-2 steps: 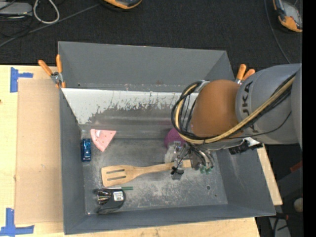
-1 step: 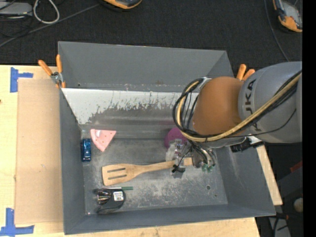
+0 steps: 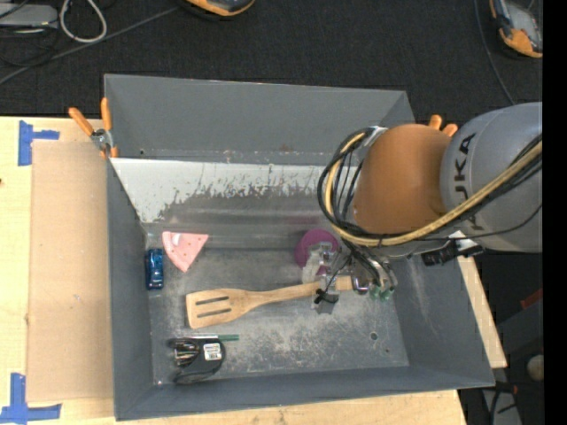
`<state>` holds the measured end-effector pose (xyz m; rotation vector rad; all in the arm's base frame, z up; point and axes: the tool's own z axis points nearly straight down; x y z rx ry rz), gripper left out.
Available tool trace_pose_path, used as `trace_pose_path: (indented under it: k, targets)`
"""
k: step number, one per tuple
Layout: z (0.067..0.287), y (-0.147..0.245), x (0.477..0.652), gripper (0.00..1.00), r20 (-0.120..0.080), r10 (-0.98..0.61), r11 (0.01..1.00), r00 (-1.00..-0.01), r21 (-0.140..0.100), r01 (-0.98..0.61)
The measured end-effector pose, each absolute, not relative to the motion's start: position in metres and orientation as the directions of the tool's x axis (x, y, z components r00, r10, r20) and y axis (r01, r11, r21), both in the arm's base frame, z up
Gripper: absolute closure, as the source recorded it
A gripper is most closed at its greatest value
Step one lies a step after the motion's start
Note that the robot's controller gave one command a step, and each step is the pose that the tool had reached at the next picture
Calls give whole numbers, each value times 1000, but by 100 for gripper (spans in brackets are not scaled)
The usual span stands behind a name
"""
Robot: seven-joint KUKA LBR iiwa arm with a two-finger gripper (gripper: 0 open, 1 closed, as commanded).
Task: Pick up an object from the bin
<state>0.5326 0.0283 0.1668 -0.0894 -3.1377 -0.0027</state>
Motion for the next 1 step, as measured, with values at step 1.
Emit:
trace_pose_path:
  k: [1]
  targets:
    - [217, 28, 532, 100, 7, 55, 999, -998, 1, 55]
